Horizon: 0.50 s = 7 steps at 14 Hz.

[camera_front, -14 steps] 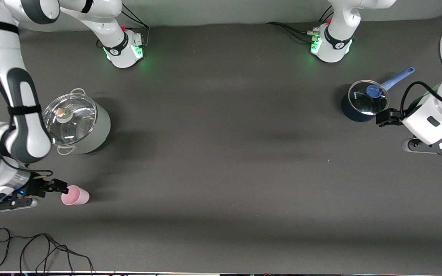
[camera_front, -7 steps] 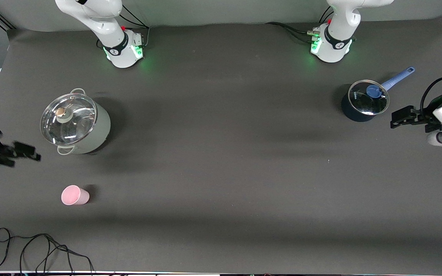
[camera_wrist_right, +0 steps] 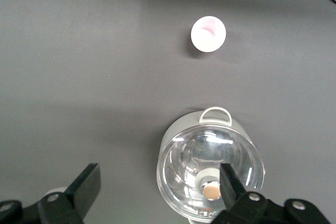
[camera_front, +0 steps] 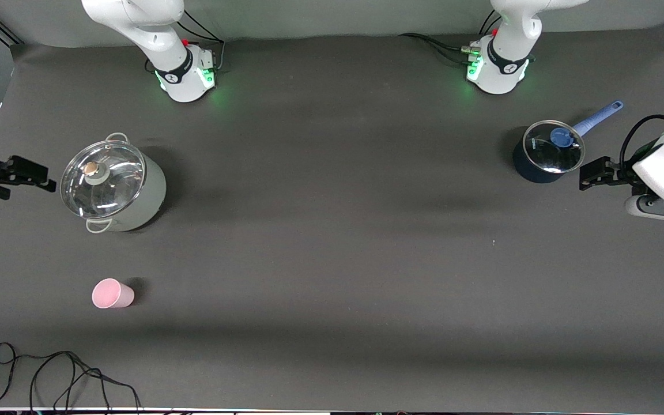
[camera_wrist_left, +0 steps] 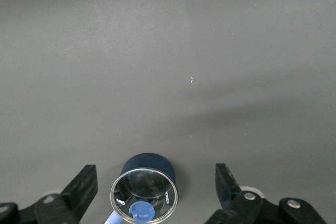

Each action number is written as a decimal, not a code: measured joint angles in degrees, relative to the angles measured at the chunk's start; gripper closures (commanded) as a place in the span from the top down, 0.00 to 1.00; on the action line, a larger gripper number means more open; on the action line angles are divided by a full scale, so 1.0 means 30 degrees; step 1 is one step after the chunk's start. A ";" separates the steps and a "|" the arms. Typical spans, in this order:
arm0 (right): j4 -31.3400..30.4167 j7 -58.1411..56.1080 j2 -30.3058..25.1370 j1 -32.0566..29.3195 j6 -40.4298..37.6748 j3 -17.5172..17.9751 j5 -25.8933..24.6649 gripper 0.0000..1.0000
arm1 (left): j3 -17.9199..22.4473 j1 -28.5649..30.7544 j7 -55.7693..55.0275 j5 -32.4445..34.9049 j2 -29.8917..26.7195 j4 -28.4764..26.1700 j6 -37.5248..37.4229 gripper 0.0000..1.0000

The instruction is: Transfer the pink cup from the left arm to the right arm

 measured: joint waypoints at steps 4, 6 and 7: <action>-0.0817 0.0332 -0.0811 0.0221 -0.0059 -0.0045 -0.0343 1.00 | 0.0076 0.0245 0.0000 0.0005 0.0033 -0.0045 0.0013 1.00; -0.1475 0.0416 -0.1469 0.0220 -0.0080 -0.0060 -0.0648 1.00 | 0.0076 0.0344 0.0000 0.0000 0.0037 -0.0069 0.0031 1.00; -0.1739 0.0596 -0.1708 0.0220 -0.0080 -0.0061 -0.0731 1.00 | 0.0075 0.0351 0.0000 -0.0001 0.0037 -0.0080 0.0039 1.00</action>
